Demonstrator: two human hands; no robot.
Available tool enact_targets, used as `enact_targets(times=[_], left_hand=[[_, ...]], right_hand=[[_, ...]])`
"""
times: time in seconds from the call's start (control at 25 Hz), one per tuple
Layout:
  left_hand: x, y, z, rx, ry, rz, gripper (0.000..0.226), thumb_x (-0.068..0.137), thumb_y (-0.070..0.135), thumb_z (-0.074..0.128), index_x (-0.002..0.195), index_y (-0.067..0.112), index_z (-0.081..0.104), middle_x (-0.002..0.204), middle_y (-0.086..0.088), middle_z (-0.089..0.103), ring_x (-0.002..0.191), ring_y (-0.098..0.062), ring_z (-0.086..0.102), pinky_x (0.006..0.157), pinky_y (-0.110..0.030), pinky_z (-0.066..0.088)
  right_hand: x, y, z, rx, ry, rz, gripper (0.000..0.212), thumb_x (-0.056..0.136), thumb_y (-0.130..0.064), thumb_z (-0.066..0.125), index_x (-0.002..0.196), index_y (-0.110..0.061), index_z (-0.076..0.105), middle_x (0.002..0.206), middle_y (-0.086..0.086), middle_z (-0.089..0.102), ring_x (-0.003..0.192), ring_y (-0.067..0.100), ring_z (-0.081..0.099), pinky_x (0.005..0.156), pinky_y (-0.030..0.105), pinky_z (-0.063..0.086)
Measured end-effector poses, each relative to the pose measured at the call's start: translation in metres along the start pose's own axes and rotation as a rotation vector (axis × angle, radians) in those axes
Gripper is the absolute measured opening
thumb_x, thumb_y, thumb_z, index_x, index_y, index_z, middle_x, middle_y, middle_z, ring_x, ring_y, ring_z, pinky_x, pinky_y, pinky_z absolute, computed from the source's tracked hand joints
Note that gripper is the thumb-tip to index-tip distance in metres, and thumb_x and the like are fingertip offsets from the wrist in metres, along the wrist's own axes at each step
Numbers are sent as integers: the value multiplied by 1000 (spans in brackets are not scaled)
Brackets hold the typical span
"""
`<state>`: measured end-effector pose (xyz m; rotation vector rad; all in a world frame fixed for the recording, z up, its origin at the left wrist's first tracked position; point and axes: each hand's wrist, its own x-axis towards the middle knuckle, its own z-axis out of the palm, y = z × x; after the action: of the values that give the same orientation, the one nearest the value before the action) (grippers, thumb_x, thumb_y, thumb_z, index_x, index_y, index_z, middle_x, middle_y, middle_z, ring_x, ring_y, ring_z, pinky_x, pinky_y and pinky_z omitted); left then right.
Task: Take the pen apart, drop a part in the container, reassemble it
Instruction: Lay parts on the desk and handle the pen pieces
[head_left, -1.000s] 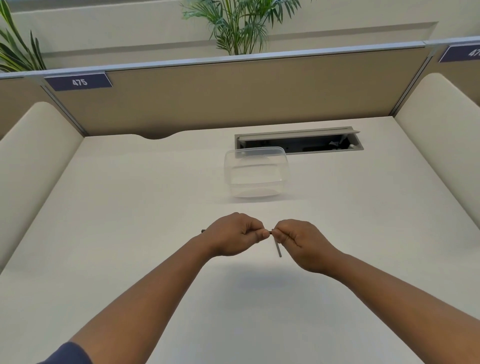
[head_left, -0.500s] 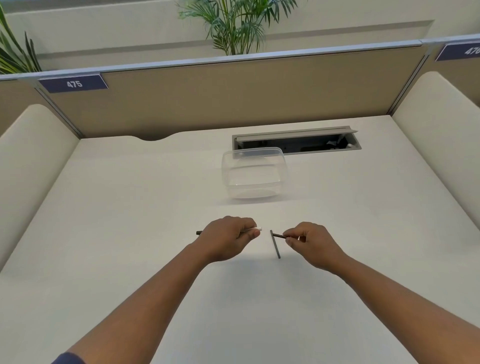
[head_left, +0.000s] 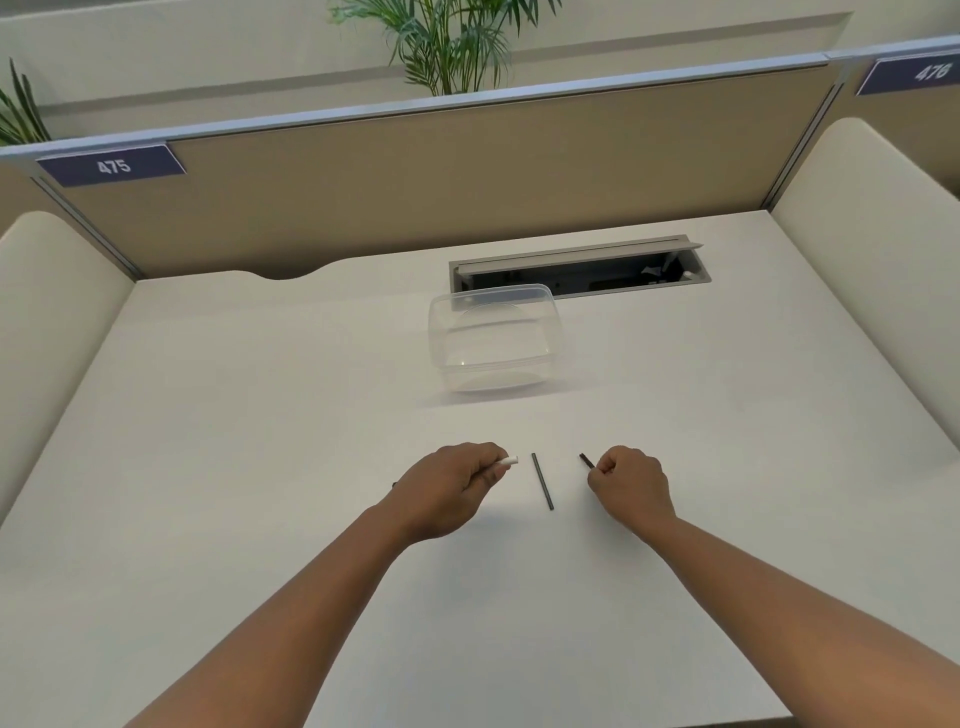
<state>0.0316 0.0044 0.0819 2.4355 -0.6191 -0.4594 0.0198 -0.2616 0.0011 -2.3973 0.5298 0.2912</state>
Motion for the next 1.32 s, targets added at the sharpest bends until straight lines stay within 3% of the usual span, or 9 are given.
enact_targets(times=[0.24,0.68,1.04,1.24,1.32], left_hand=[[-5,-1,2,11,-38,-30,37,104,51,31,91,24,53,79,3,57,79,-20,52,74,-50,52],[-8,2,2,-19,-27,-45,62,95,67,22,102,18,59,86,2,63,83,-14,54,77,-45,53],[-8,1,4,-11,-36,-26,36,104,47,33,103,23,60,86,5,63,87,-15,55,79,-48,52],[-9,-1,6,-28,-38,-47,30,104,43,37,108,26,61,90,5,64,87,-16,56,80,-47,52],[-9,-1,6,-9,-47,-40,27,105,37,38,116,29,62,92,5,63,88,-17,56,80,-43,52]], right_hand=[[3,-3,8,33,-43,79,10,78,-22,63,68,-19,60,71,-2,66,66,18,62,52,27,39],[3,-5,8,37,-52,84,19,75,-35,68,70,-19,60,71,-3,67,67,17,63,54,29,44],[4,-1,5,172,-77,116,21,75,-29,72,79,-11,65,79,5,70,65,17,59,57,30,45],[-10,-19,-3,348,-9,99,9,78,-28,68,79,-19,65,77,-3,69,68,18,61,58,29,45],[-17,-35,-7,477,-63,50,12,82,-29,69,78,-19,66,73,-5,68,67,16,60,59,29,46]])
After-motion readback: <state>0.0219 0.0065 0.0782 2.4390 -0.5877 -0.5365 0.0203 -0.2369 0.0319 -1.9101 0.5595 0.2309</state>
